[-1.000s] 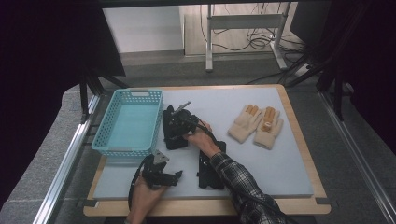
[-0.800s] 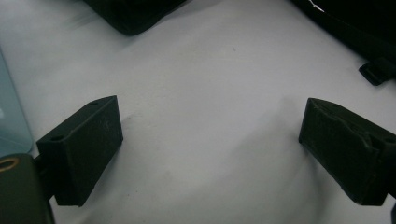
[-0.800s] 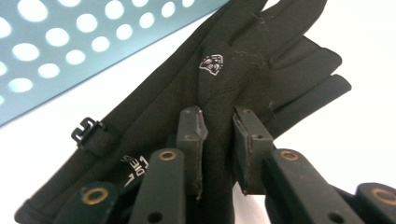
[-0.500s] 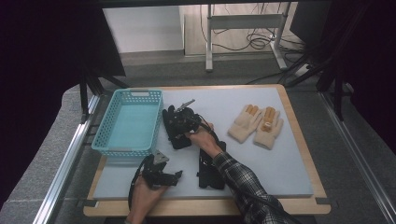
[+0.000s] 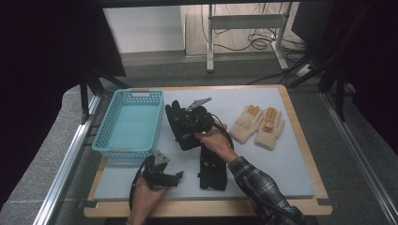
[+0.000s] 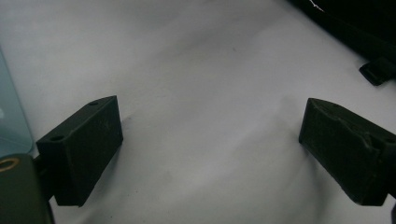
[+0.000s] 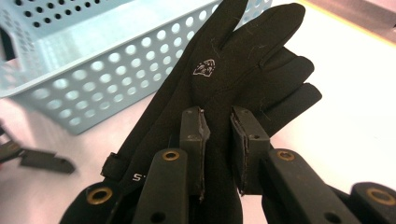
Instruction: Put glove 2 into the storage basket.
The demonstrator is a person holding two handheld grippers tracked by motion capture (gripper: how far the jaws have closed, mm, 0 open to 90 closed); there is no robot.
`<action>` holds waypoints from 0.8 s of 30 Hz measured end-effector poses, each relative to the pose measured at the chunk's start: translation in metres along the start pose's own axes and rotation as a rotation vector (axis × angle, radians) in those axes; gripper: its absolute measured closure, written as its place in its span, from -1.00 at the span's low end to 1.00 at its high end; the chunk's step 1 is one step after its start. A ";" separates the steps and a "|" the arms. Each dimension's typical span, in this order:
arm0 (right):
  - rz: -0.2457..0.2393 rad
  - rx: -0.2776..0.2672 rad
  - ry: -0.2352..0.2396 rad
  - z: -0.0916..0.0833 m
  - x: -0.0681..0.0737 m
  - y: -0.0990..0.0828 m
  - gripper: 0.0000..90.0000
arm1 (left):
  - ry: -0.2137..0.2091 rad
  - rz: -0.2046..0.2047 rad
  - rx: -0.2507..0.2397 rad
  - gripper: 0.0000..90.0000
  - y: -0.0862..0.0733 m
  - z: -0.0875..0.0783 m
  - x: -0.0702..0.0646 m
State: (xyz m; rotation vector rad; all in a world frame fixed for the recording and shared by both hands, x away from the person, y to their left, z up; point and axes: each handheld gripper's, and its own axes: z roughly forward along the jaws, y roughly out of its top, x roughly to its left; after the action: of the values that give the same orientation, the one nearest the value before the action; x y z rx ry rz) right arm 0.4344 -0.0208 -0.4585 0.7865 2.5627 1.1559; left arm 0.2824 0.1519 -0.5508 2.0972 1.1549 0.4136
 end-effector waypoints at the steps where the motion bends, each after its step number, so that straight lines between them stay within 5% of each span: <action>1: 0.000 -0.009 0.001 -0.006 0.000 -0.002 0.67 | 0.000 0.000 0.001 -0.85 0.000 0.000 0.000; 17: 0.072 -0.065 -0.036 -0.100 0.012 -0.064 0.75 | 0.001 -0.002 -0.003 -0.85 0.000 0.000 0.000; 24: 0.112 -0.061 -0.061 -0.112 0.025 -0.095 0.79 | 0.002 -0.002 -0.001 -0.85 0.000 0.000 0.000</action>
State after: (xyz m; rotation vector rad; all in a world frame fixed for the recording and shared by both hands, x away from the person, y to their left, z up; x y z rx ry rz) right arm 0.3323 -0.1294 -0.4538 0.9457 2.4501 1.2166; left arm 0.2824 0.1516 -0.5506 2.0951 1.1574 0.4158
